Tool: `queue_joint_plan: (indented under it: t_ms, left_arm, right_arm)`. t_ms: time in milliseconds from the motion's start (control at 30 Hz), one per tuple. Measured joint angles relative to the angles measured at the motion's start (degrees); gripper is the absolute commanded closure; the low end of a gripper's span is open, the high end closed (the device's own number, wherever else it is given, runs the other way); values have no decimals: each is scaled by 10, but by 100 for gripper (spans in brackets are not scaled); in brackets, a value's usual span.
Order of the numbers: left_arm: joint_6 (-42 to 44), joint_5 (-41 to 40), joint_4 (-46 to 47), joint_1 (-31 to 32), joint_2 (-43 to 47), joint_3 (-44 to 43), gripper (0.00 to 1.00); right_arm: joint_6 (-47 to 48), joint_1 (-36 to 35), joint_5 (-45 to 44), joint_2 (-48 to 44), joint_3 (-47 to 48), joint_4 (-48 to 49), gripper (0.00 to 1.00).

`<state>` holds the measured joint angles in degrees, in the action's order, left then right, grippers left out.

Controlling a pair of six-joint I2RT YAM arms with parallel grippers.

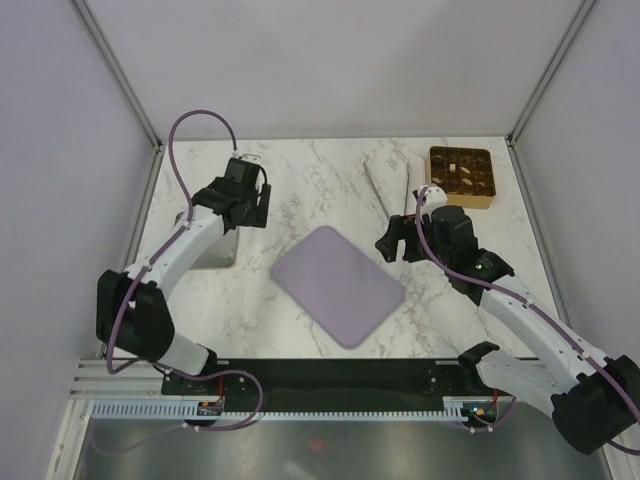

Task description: Pack the chocolate

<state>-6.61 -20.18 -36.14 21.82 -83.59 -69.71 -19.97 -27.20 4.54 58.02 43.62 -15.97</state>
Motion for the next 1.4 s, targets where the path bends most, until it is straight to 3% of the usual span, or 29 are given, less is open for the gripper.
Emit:
queue_joint_plan:
  t_ms: [267, 733, 1067, 1167, 1267, 1300, 1400]
  left_arm:
    - [0, 54, -15, -39, -139, -16, 29]
    - [0, 131, 7, -129, -189, -22, 38]
    - [0, 161, 26, -131, -227, 2, 50]
    - [0, 160, 30, -131, -231, 3, 58]
    - [0, 161, 32, -131, -231, 3, 76]
    - [-1, 162, 33, -131, -231, 3, 86]
    - [0, 168, 32, -131, -230, 2, 96]
  right_arm:
    - [1, 0, 17, -20, 0, 10, 26]
    - [0, 0, 23, -20, -1, 12, 25]
    - [0, 0, 23, -20, -7, 18, 25]
    - [0, 0, 23, -20, -9, 18, 25]
    - [0, 0, 23, -20, -9, 19, 24]
    - [-1, 0, 23, -20, -10, 20, 24]
    - [-3, 0, 24, -20, -13, 25, 22]
